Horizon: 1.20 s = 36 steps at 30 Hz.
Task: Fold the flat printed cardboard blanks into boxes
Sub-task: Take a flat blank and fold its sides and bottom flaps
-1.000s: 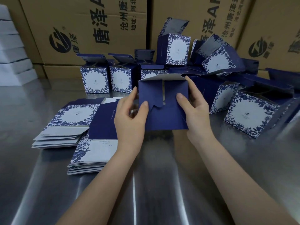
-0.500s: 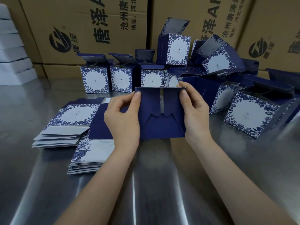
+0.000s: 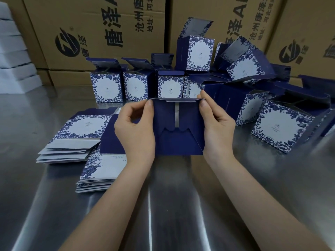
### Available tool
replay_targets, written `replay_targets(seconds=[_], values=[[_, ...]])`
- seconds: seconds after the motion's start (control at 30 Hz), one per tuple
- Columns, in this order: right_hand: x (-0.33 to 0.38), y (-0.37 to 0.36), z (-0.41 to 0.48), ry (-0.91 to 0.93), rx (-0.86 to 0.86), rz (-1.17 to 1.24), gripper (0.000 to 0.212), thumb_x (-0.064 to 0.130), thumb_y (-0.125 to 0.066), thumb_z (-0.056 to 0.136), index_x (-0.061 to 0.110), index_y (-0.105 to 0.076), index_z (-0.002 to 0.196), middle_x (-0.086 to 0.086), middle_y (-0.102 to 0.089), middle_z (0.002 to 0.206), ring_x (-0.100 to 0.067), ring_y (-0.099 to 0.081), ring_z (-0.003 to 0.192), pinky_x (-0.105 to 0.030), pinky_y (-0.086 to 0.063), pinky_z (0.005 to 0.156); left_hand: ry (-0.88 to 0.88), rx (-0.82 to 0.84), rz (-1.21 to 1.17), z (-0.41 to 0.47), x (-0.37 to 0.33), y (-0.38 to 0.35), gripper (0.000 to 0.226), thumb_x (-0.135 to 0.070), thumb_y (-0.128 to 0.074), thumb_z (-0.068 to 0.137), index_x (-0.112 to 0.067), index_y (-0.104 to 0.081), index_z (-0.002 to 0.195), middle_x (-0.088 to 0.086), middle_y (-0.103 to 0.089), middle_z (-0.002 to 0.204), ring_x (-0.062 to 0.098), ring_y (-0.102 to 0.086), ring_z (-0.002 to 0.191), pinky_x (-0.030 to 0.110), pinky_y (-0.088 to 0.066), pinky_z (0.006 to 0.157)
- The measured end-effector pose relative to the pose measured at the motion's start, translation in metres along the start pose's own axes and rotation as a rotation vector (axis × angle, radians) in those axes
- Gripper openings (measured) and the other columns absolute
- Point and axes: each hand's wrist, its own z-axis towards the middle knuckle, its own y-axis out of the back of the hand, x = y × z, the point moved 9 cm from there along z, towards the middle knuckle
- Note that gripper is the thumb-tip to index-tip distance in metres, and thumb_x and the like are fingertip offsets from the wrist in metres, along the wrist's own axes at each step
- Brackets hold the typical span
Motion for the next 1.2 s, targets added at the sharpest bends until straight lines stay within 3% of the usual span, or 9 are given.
replay_targets(seconds=[0.07,0.23,0.4,0.5,0.77,0.87,1.03,1.2], values=[[-0.001,-0.001,-0.001,0.000,0.005,0.002,0.025,0.013,-0.063,0.094,0.025,-0.070,0.115,0.012,-0.071,0.116,-0.003,-0.060,0.119,-0.034,-0.043,0.109,-0.002,-0.014,-0.006,0.002,0.001,0.001,0.014,-0.019,-0.069,0.090,-0.025,-0.069,0.078,-0.018,-0.068,0.075,0.003,-0.062,0.079,0.021,-0.049,0.080],[-0.003,-0.004,-0.003,0.011,0.024,-0.004,0.024,0.011,-0.062,0.095,0.027,-0.070,0.112,0.011,-0.071,0.117,-0.004,-0.060,0.119,-0.036,-0.043,0.110,-0.013,-0.039,-0.008,0.004,0.006,0.005,0.016,-0.018,-0.069,0.090,-0.024,-0.069,0.076,-0.007,-0.069,0.079,0.010,-0.062,0.082,0.032,-0.052,0.085],[-0.002,-0.017,-0.002,0.030,0.210,-0.102,0.036,0.024,-0.052,0.096,0.043,-0.056,0.126,0.010,-0.055,0.142,-0.007,-0.045,0.136,-0.041,-0.031,0.118,0.023,0.002,-0.039,0.006,0.010,0.004,0.010,-0.022,-0.069,0.090,-0.031,-0.073,0.089,-0.001,-0.073,0.099,0.010,-0.067,0.097,0.036,-0.052,0.095],[0.001,-0.024,-0.002,0.065,0.284,-0.145,0.042,0.026,-0.044,0.096,0.052,-0.044,0.129,0.007,-0.041,0.153,-0.012,-0.034,0.144,-0.044,-0.024,0.121,0.041,0.098,-0.052,0.006,0.011,-0.004,0.020,-0.018,-0.068,0.091,-0.035,-0.070,0.102,-0.001,-0.071,0.111,0.013,-0.065,0.107,0.038,-0.050,0.101],[0.003,-0.019,-0.002,0.104,0.212,-0.180,0.042,0.022,-0.042,0.096,0.046,-0.041,0.131,0.007,-0.041,0.153,-0.008,-0.033,0.143,-0.042,-0.025,0.121,0.003,0.102,-0.049,0.003,0.010,-0.007,0.029,-0.008,-0.066,0.092,-0.031,-0.067,0.108,-0.004,-0.068,0.107,-0.001,-0.062,0.099,0.020,-0.048,0.097],[0.002,-0.019,0.000,0.063,0.239,-0.140,0.044,0.024,-0.042,0.094,0.044,-0.038,0.133,0.005,-0.040,0.154,-0.012,-0.033,0.144,-0.043,-0.024,0.121,0.032,0.148,-0.081,0.002,0.012,-0.011,0.029,-0.010,-0.065,0.093,-0.034,-0.066,0.109,-0.005,-0.067,0.114,0.001,-0.062,0.106,0.022,-0.047,0.099],[0.000,-0.018,0.001,0.024,0.275,-0.103,0.053,0.021,-0.042,0.091,0.044,-0.031,0.137,0.008,-0.033,0.157,-0.010,-0.028,0.146,-0.043,-0.022,0.122,0.065,0.340,-0.113,-0.001,0.014,-0.028,0.044,-0.001,-0.055,0.097,-0.022,-0.053,0.135,-0.001,-0.054,0.143,0.011,-0.048,0.134,0.037,-0.038,0.115],[0.000,-0.015,0.004,0.036,0.245,-0.123,0.056,0.018,-0.042,0.089,0.044,-0.031,0.137,0.007,-0.034,0.157,-0.010,-0.026,0.147,-0.044,-0.019,0.122,0.094,0.365,-0.146,-0.004,0.014,-0.031,0.049,0.002,-0.052,0.098,-0.033,-0.050,0.133,-0.009,-0.053,0.143,0.003,-0.046,0.134,0.033,-0.036,0.116]])
